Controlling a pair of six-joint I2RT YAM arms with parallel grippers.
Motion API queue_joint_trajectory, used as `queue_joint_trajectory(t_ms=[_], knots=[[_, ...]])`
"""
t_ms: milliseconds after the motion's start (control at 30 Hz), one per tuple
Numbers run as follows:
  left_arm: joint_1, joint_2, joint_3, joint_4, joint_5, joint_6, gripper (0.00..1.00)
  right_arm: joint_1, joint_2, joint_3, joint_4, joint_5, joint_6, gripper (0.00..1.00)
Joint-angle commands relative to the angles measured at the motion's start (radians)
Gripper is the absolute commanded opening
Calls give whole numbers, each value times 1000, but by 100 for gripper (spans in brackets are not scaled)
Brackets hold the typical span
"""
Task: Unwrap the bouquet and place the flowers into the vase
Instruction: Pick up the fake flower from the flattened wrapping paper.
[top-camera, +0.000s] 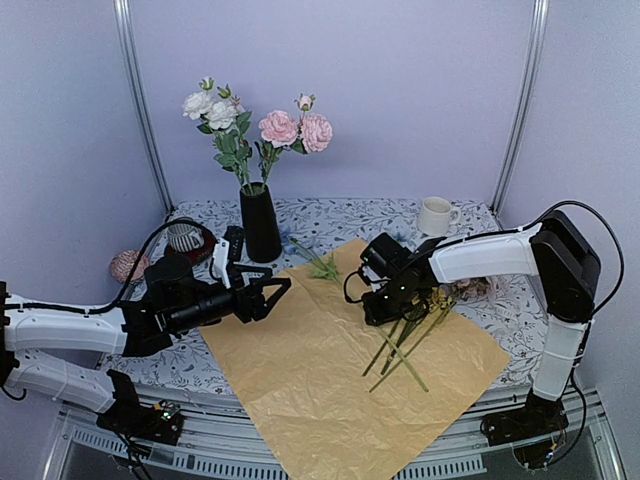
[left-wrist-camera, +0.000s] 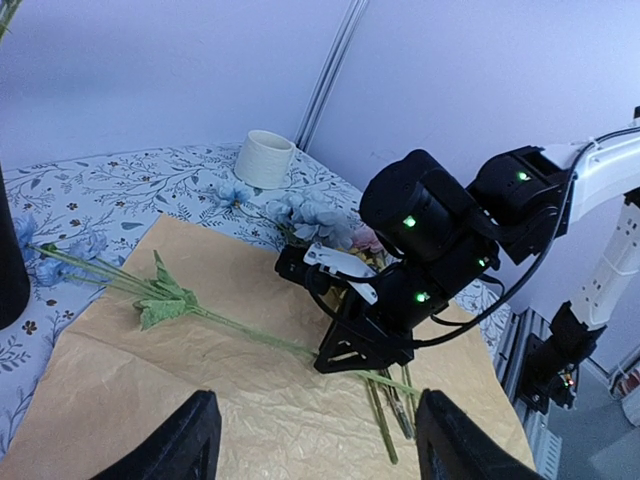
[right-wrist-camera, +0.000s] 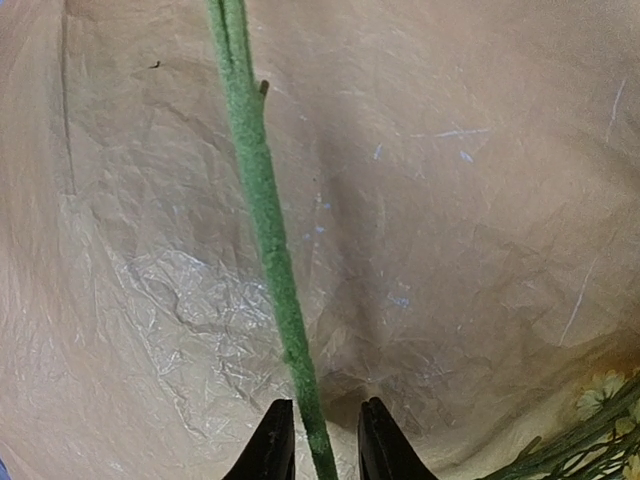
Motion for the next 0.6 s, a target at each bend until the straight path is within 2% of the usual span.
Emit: queue_joint_trajectory(t_ms=[0,67,167,367,567], knots=[[-19,6,11,0,3,14,69,3,18,24,-12,-18,-1,21],[-18,9,14,0,5,16,69,3,15,17,4,-16,12,10],[-18,11,20,-6,5,16,69,3,-3,2,37,-22,38,4],[-18,13,26,-7,5,15,69,-28,-125,-59,103,24,116,3],[-19,40,53,2,30,4,69,-72,-384,-188,250,66,187,3]])
